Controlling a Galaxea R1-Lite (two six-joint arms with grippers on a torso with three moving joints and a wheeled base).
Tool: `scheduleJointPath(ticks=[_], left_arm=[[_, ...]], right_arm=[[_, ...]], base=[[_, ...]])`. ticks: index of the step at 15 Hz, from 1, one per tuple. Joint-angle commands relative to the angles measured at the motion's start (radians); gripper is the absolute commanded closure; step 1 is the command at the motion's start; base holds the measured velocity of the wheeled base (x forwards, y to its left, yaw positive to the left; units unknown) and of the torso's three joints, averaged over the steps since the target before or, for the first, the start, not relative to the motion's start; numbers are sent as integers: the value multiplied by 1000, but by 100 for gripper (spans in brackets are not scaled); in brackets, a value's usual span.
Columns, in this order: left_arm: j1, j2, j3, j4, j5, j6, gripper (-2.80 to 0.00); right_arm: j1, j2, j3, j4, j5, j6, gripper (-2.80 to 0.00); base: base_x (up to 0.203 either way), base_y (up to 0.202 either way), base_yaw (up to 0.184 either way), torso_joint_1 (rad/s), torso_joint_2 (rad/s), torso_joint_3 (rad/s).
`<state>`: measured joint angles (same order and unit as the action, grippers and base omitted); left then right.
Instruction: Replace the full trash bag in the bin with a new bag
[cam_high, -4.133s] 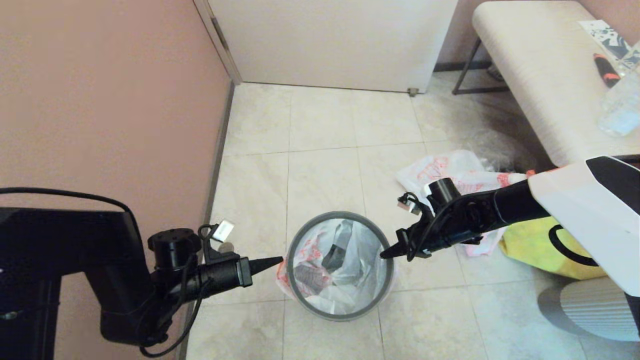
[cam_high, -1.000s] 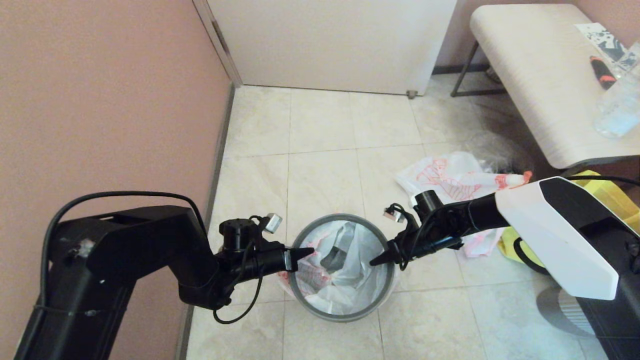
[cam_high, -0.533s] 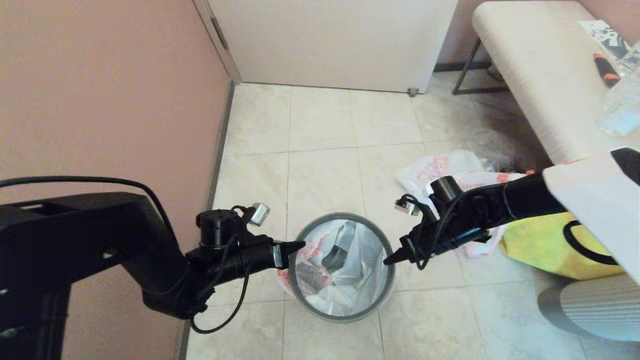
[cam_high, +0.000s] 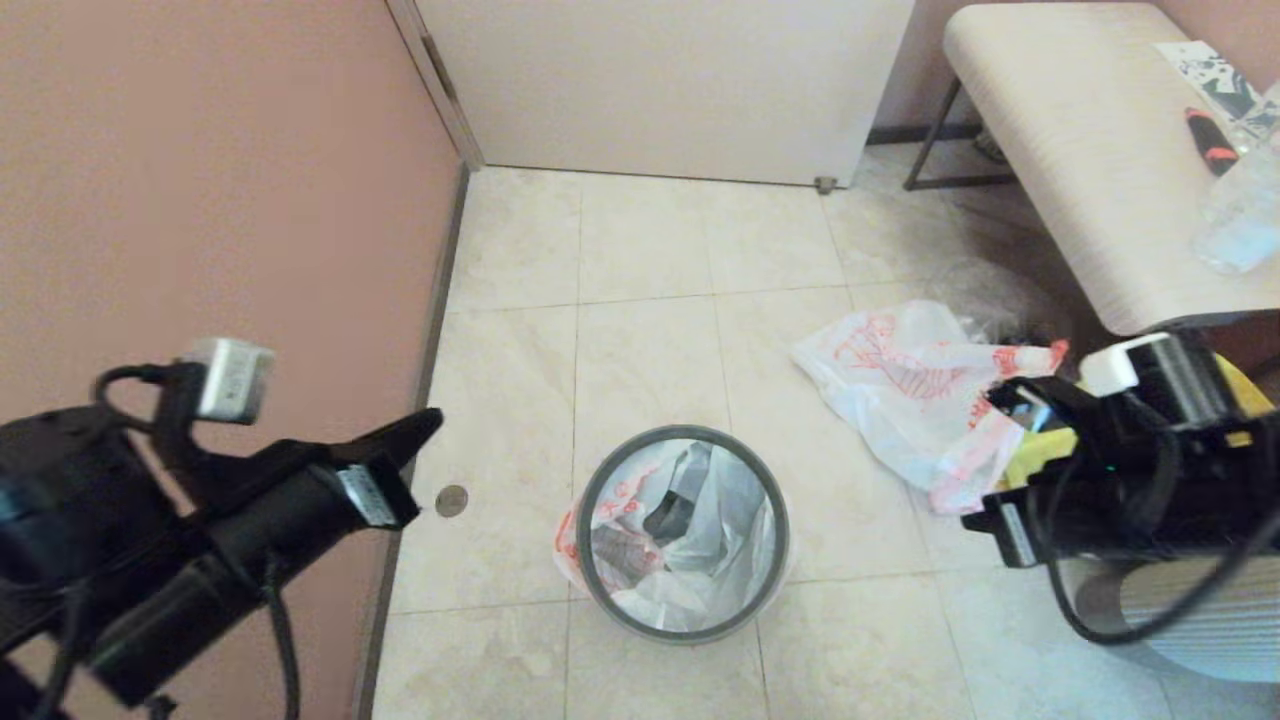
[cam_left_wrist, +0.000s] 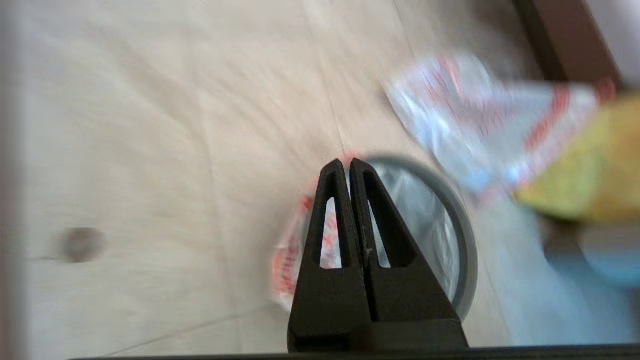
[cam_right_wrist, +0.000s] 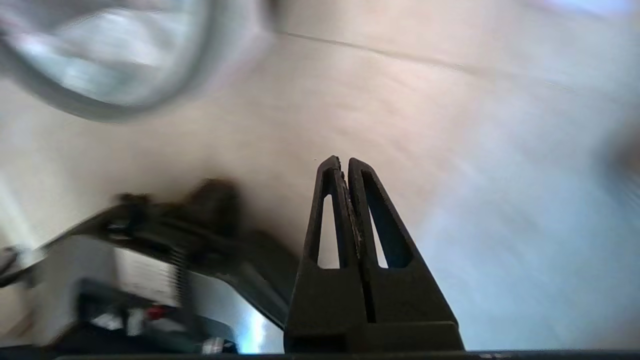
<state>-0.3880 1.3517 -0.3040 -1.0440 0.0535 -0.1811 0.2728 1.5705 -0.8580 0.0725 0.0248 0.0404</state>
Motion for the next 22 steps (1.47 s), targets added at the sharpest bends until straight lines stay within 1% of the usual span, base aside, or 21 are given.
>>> scheduleJointPath(ticks=[1,2,3,4,5,7,9,10,12,13,14,16,17,19,20,21,22], left_arm=[[-60,-339,38,86,196,10,0],[-68,-423,47,135,265,20,0],[-67,-506,53,187,319,33,0],[-40,-584,49,257,362,49,0],[1,-645,36,320,388,62,0],[135,-750,-3,444,419,72,0],[244,-841,-28,537,434,76,0],[277,-892,-33,597,436,77,0],[310,-994,-21,736,438,73,0],[322,-1049,7,798,438,67,0],[341,-1094,34,832,433,64,0],[372,-1198,66,917,382,62,0],[379,-1252,72,978,342,63,0],[386,-1347,93,1102,245,61,0],[388,-1356,115,1111,221,57,0],[388,-1352,135,1099,192,48,0],[388,-1352,150,1084,160,35,0]], right_arm=[[-5,-312,192,-40,-78,31,0],[-1,-396,251,-65,-110,63,0],[2,-480,303,-84,-161,90,0],[4,-567,342,-95,-218,108,0],[1,-636,374,-99,-266,119,0],[-60,-769,420,-82,-345,132,0],[-130,-902,428,-29,-373,110,0],[-148,-976,426,9,-379,82,0],[-168,-1121,415,113,-385,18,0],[-174,-1187,406,176,-387,-10,0],[-181,-1233,400,222,-388,-30,0],[-215,-1302,402,284,-391,-71,0],[-232,-1329,408,292,-387,-78,0],[-251,-1390,464,291,-383,-110,0],[-256,-1428,490,289,-376,-121,0],[-260,-1471,520,288,-348,-128,0],[-263,-1521,547,287,-302,-135,0]], base=[[0,0,0,0,0,0],[0,0,0,0,0,0],[0,0,0,0,0,0],[0,0,0,0,0,0],[0,0,0,0,0,0],[0,0,0,0,0,0],[0,0,0,0,0,0],[0,0,0,0,0,0],[0,0,0,0,0,0],[0,0,0,0,0,0],[0,0,0,0,0,0],[0,0,0,0,0,0],[0,0,0,0,0,0],[0,0,0,0,0,0],[0,0,0,0,0,0],[0,0,0,0,0,0],[0,0,0,0,0,0]])
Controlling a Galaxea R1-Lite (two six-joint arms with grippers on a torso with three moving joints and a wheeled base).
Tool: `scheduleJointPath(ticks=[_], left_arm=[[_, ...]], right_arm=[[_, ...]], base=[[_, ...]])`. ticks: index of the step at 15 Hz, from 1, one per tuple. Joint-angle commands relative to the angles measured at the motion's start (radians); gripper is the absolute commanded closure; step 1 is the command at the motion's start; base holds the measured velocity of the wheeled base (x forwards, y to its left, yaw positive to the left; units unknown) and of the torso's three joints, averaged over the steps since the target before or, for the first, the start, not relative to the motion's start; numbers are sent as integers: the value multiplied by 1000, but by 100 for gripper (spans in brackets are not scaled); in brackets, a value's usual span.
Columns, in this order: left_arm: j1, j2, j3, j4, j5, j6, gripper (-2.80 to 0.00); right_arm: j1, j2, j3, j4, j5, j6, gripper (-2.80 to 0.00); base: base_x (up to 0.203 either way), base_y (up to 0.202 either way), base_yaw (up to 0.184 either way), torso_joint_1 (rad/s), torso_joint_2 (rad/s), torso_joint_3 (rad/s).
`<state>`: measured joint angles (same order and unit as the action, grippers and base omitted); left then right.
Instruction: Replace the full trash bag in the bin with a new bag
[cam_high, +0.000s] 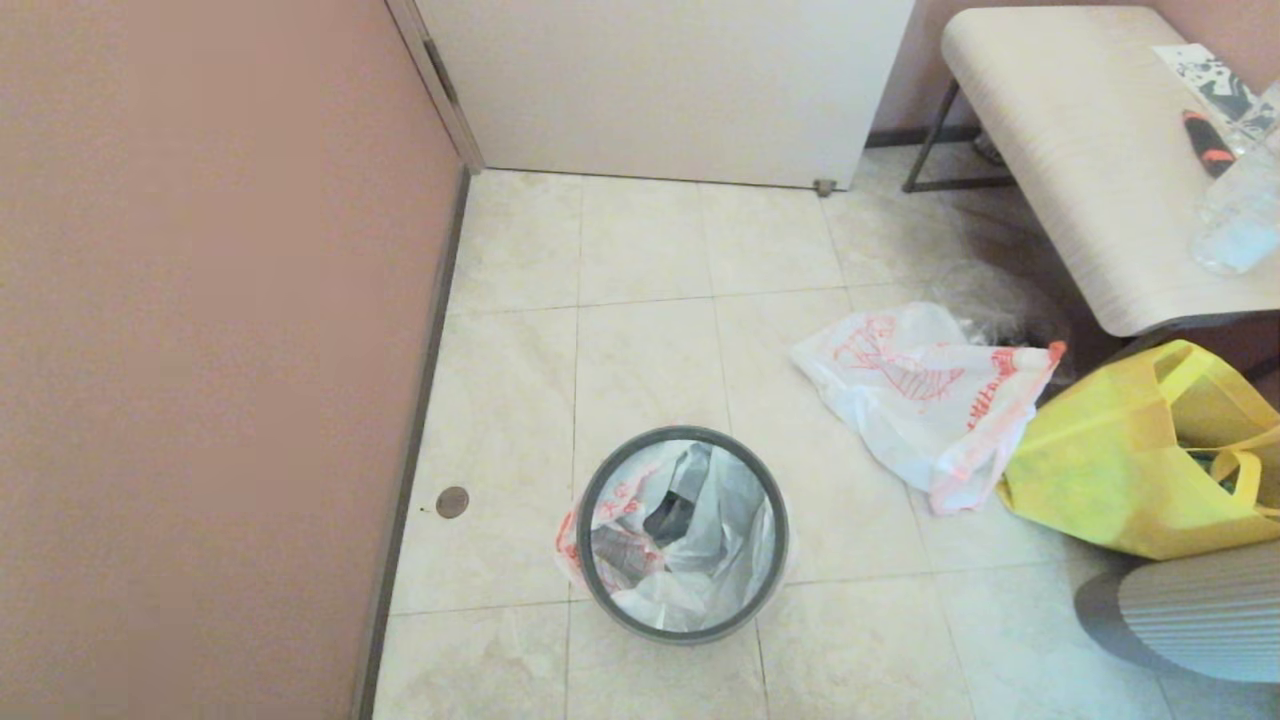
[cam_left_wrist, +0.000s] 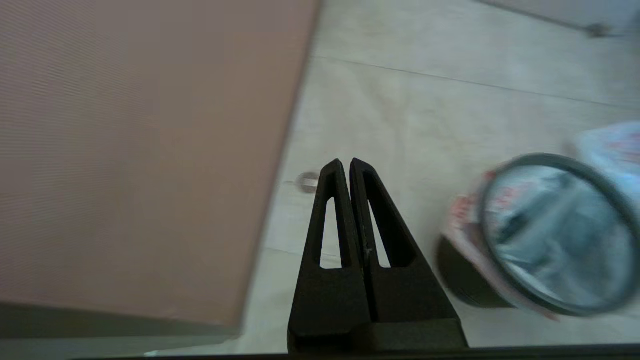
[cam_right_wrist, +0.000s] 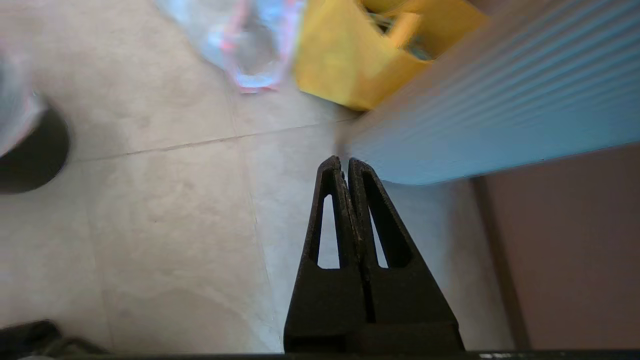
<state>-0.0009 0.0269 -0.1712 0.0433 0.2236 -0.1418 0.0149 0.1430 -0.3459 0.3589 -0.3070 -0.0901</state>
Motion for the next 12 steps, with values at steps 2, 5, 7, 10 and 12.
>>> scheduleJointPath(ticks=[2,5,7,10,12], left_arm=[[1,-27,30,-5,-55,-12,0],[1,-27,70,-5,-145,3,0],[1,-27,133,-18,-168,87,0],[4,-27,172,-44,-224,197,0],[4,-25,171,-36,-246,241,0]], right_arm=[[-8,-144,105,-39,169,-2,0],[-9,-143,251,-226,247,0,0],[-9,-143,355,-376,307,10,0],[-9,-143,355,-377,315,55,0],[-9,-141,354,-373,316,52,0]], base=[[0,0,0,0,0,0],[0,0,0,0,0,0],[0,0,0,0,0,0],[0,0,0,0,0,0],[0,0,0,0,0,0]])
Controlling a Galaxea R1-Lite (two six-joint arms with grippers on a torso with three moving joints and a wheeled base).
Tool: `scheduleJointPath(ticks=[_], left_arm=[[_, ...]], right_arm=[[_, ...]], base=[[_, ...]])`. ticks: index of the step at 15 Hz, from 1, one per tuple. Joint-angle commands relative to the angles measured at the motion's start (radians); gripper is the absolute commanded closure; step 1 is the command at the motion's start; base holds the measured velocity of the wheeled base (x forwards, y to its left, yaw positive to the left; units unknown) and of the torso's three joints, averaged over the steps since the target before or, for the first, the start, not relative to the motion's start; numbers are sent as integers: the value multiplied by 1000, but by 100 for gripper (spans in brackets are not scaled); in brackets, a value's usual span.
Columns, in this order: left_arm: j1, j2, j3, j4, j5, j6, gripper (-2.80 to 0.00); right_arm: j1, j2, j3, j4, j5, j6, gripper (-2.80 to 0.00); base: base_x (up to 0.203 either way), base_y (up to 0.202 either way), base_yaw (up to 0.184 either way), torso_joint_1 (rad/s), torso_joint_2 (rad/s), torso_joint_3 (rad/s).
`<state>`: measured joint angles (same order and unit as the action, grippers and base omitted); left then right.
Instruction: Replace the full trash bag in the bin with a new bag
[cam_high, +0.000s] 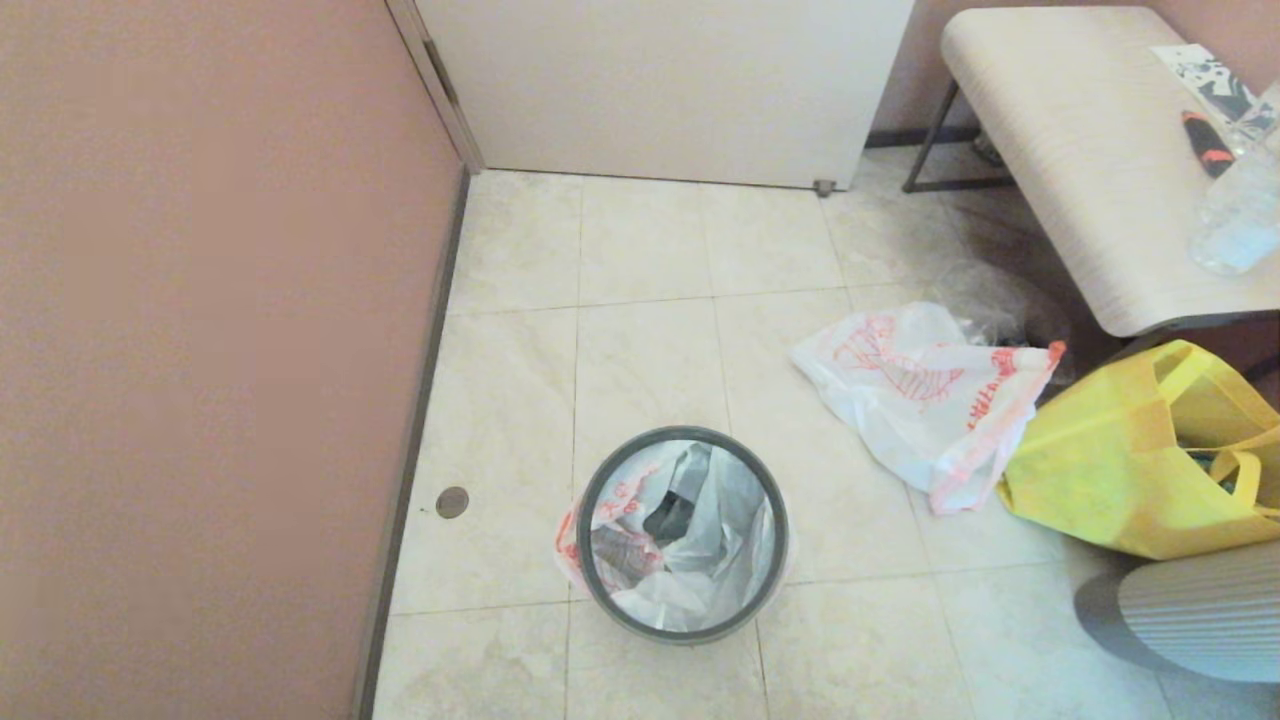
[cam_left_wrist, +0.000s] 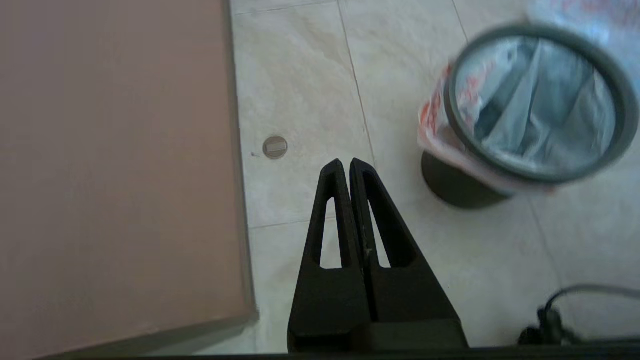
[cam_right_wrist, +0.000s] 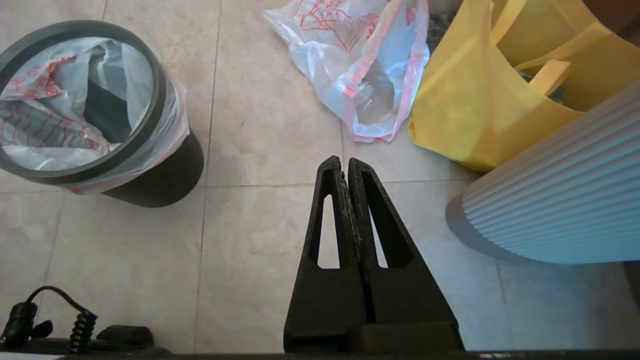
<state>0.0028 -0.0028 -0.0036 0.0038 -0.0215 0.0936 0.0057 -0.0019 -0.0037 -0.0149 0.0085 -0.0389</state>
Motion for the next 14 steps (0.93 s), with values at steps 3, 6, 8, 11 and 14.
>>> scheduleJointPath(ticks=[3,6,8,11,14], left_arm=[[-3,3,-1,12,0,-48,0],[-3,3,-1,8,21,-103,0],[-2,8,-3,10,21,-103,0],[1,3,-1,5,23,-103,0],[0,3,-1,2,21,-107,0]], right_arm=[[0,2,12,-4,-1,8,0],[0,2,13,-4,-1,8,0],[0,2,13,-4,-1,8,0],[0,2,13,-4,-1,8,0],[0,2,13,-4,-1,8,0]], base=[[0,0,0,0,0,0],[0,0,0,0,0,0],[0,0,0,0,0,0],[0,0,0,0,0,0],[0,0,0,0,0,0]])
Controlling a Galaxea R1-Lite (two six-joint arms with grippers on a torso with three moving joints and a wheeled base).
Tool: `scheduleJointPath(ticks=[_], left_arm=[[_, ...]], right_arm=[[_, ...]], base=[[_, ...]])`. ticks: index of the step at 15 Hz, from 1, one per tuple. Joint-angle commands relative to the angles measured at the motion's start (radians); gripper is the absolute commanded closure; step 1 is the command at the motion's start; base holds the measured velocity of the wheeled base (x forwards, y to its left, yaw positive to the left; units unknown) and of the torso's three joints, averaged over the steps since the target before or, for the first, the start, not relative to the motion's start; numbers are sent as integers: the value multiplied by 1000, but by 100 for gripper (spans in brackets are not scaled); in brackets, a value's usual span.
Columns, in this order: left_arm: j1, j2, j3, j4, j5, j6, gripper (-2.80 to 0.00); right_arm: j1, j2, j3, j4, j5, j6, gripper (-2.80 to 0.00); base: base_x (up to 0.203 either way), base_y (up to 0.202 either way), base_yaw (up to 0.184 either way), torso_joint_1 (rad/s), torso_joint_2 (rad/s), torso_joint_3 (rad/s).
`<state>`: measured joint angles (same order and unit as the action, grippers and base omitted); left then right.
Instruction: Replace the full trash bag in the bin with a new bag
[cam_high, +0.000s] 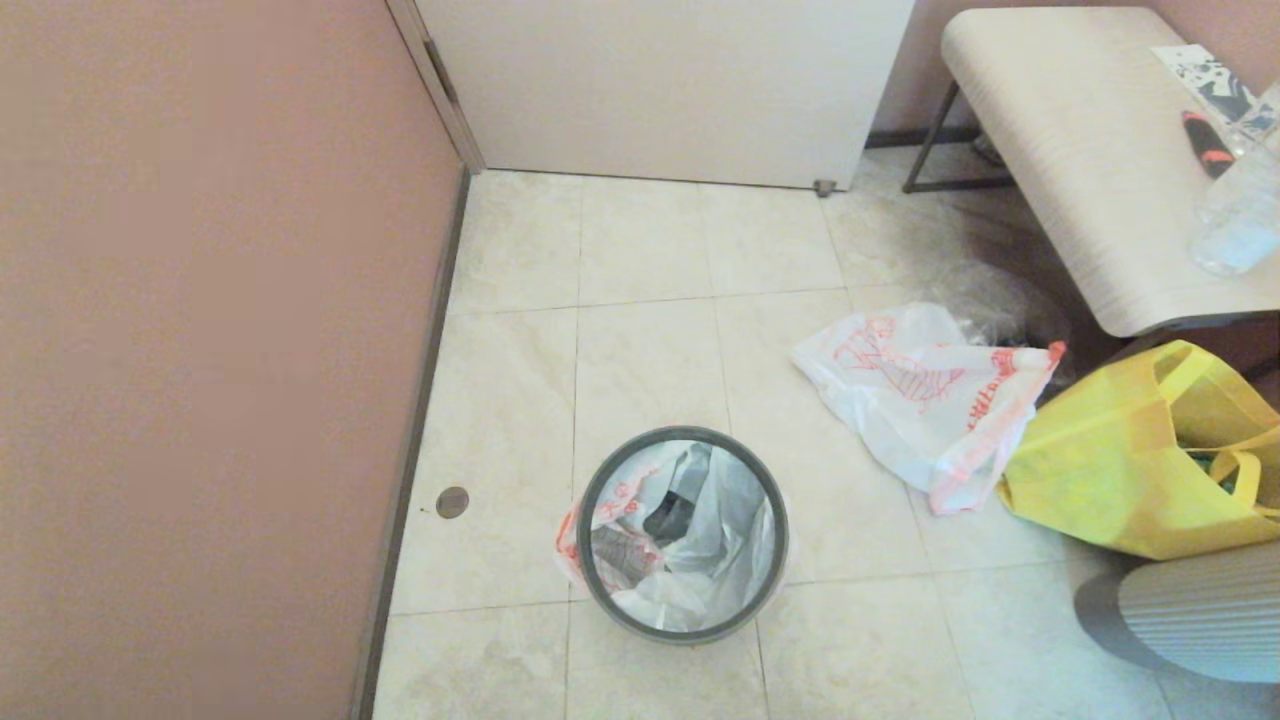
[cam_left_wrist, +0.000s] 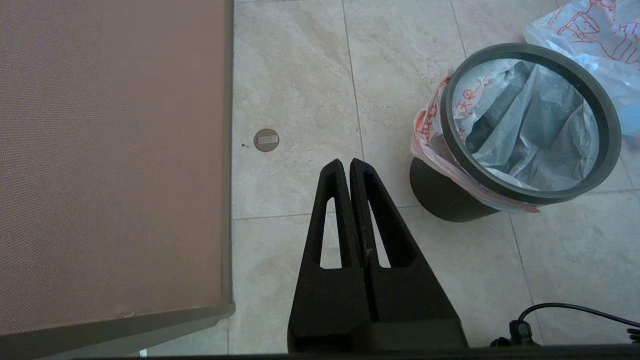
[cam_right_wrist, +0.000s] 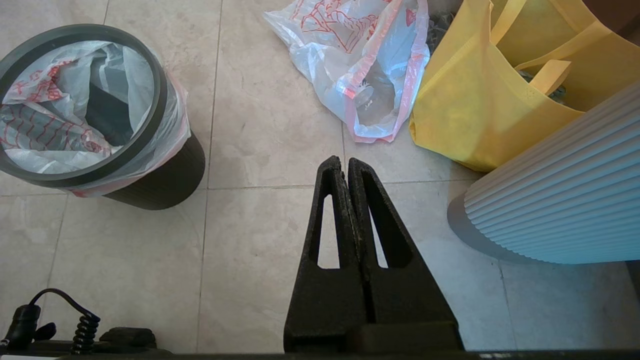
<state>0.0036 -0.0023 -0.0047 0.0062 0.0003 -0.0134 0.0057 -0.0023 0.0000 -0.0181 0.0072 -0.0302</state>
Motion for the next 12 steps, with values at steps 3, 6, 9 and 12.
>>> scheduleJointPath(ticks=[3,6,9,12], left_arm=[[-2,2,0,0,1,0,0],[-2,2,0,0,1,0,0],[-2,2,0,0,1,0,0],[-2,2,0,0,1,0,0]], right_arm=[[0,2,9,0,2,0,0],[0,2,9,-2,0,0,0],[0,2,11,-2,0,-3,0],[0,2,11,-2,2,-10,0]], base=[[0,0,0,0,0,0],[0,0,0,0,0,0],[0,0,0,0,0,0],[0,0,0,0,0,0]])
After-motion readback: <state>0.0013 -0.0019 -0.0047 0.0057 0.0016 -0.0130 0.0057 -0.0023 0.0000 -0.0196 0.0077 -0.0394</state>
